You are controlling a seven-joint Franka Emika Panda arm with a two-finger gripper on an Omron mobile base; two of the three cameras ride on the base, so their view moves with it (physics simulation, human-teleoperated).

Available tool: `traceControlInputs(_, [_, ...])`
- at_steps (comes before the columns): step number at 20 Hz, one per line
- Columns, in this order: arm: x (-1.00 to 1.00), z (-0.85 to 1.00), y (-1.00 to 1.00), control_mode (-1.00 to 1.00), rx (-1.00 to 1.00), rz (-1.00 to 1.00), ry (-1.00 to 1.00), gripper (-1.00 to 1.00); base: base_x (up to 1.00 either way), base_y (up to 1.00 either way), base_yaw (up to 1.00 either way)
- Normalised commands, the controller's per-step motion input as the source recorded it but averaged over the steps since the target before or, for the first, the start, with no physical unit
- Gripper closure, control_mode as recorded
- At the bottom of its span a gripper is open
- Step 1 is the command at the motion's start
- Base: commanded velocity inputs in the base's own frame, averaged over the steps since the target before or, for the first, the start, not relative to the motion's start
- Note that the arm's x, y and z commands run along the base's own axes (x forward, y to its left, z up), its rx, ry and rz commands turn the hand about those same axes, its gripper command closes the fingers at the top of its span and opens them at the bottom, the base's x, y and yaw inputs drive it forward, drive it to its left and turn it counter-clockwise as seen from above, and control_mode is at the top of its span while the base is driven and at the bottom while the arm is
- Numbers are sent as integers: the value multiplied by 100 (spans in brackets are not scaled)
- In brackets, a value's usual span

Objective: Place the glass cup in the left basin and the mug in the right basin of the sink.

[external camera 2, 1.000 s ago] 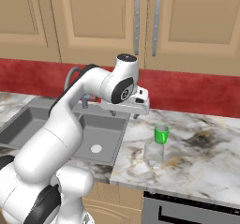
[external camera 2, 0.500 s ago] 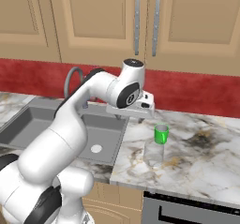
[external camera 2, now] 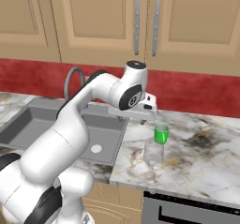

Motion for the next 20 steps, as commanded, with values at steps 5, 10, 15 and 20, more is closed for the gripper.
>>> traceControlInputs(5, [0, -5, -11, -100, 0, 0, 0, -100, 0, 0, 0])
traceControlInputs(10, [0, -7, -12, -100, 0, 0, 0, -100, 0, 0, 0])
traceControlInputs(15, [0, -7, -8, -100, 0, 0, 0, -100, 0, 0, 0])
traceControlInputs(20, [0, -7, -2, -100, 0, 0, 1, -100, 0, 0, 0])
